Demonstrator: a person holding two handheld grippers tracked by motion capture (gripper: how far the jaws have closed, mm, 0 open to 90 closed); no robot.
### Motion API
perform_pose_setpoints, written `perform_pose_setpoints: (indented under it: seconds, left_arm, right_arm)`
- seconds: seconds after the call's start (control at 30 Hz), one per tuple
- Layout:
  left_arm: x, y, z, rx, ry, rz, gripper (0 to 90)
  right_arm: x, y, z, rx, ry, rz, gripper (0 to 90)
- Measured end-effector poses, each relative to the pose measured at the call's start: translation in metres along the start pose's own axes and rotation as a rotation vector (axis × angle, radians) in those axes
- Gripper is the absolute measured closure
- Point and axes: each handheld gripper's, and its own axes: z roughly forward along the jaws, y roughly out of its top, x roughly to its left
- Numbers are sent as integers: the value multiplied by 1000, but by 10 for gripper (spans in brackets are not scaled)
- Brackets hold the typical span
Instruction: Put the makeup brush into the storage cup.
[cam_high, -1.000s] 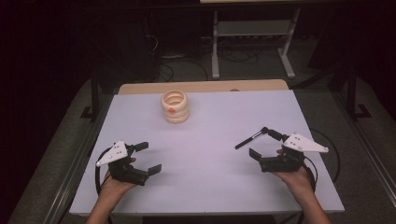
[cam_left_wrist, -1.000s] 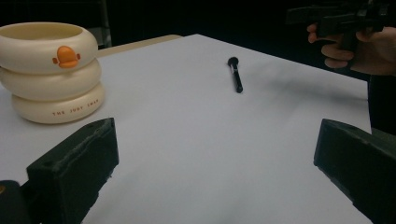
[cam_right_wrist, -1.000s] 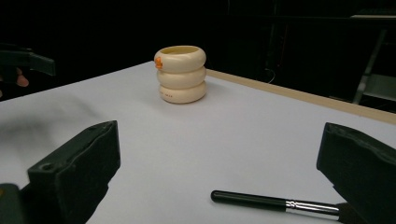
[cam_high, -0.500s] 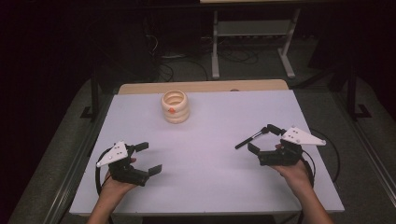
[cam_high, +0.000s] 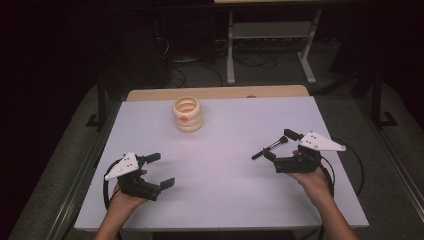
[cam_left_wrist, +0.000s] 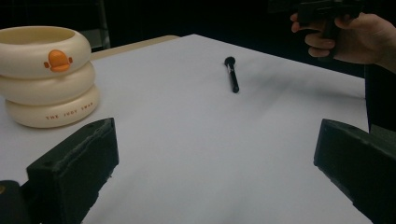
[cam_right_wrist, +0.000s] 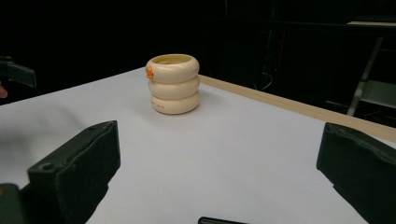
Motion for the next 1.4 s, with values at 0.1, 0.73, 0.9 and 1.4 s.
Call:
perform_pose_setpoints:
  seconds: [0.1,0.73,0.9,1.4]
  left_arm:
    - [0,0,0,0,0,-3,0]
    - [2,1,-3,-9,13,6,0]
    - [2,1,-4,-5,9,6,0]
    - [2,0,-4,-18,7,4,0]
  right_arm:
    - [-1,0,2,-2,-2,-4,0]
    - [-12,4,12,0,-20,-5,0]
    - [-14,6,15,-4,-24,-5,0]
    - [-24,9,22,8,-24,-3,0]
